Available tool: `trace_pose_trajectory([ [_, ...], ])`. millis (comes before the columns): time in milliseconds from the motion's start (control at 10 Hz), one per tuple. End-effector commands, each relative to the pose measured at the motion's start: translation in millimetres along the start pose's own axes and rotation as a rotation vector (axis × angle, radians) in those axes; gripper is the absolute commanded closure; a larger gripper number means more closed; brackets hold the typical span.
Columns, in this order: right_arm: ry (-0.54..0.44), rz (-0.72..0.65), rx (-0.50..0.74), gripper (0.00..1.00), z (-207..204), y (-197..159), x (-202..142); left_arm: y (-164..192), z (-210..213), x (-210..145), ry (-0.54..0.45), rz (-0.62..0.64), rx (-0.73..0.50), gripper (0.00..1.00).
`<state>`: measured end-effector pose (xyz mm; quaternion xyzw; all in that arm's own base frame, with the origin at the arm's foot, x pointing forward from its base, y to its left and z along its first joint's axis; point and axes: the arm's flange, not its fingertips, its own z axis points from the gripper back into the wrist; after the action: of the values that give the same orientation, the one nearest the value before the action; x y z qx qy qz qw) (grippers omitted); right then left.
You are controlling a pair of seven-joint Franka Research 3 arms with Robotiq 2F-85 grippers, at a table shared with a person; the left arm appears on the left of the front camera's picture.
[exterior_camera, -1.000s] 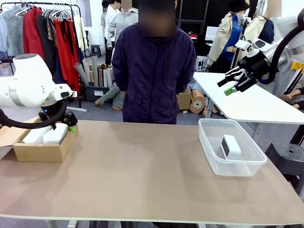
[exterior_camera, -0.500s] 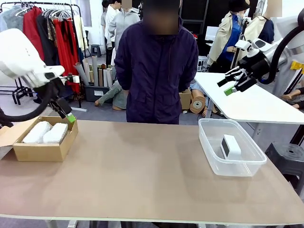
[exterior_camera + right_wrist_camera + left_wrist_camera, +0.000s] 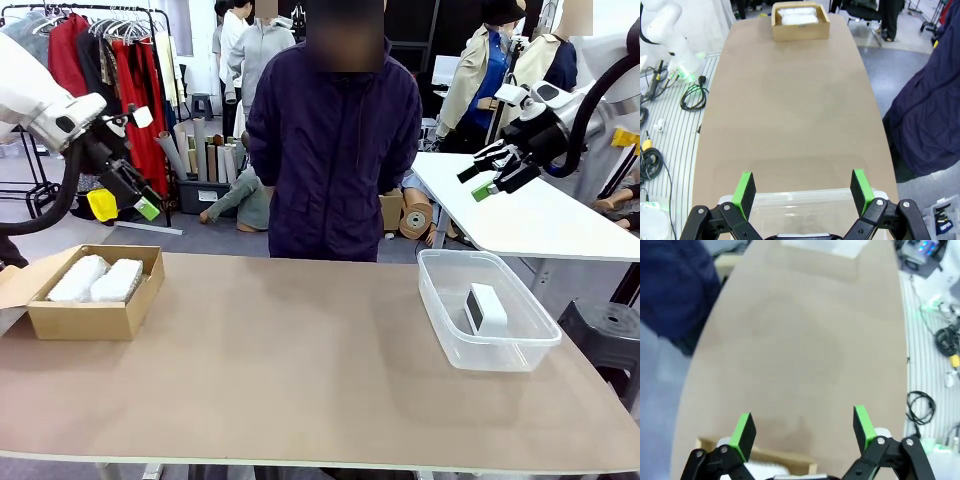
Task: Separate and place wrapped and unwrapped clocks.
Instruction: If the picked Digital clock is wrapped, place it in the Package Box ; if not, place it in the Organizing box.
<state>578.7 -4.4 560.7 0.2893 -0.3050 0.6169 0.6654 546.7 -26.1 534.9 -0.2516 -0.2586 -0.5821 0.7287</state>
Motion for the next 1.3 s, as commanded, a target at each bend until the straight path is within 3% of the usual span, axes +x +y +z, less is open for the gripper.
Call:
trace_pose_trajectory([
  [0, 0.017, 0.008, 0.005, 0.0, 0, 3, 2, -14, 8, 1, -0.119, -0.174, -0.09, 0.0],
  [100, 0.017, 0.008, 0.005, 0.0, 0, 3, 2, -21, 12, 6, -0.163, -0.248, -0.155, 0.0],
  [400, 0.017, 0.008, 0.005, 0.0, 0, 3, 2, -28, 14, 12, -0.145, -0.33, -0.17, 0.0],
  [700, 0.017, 0.008, 0.005, 0.0, 0, 3, 2, -25, 10, 16, -0.194, -0.279, -0.036, 0.0],
  [1200, 0.017, 0.008, 0.005, 0.0, 0, 3, 2, -16, 5, 17, -0.198, -0.242, 0.049, 0.0],
])
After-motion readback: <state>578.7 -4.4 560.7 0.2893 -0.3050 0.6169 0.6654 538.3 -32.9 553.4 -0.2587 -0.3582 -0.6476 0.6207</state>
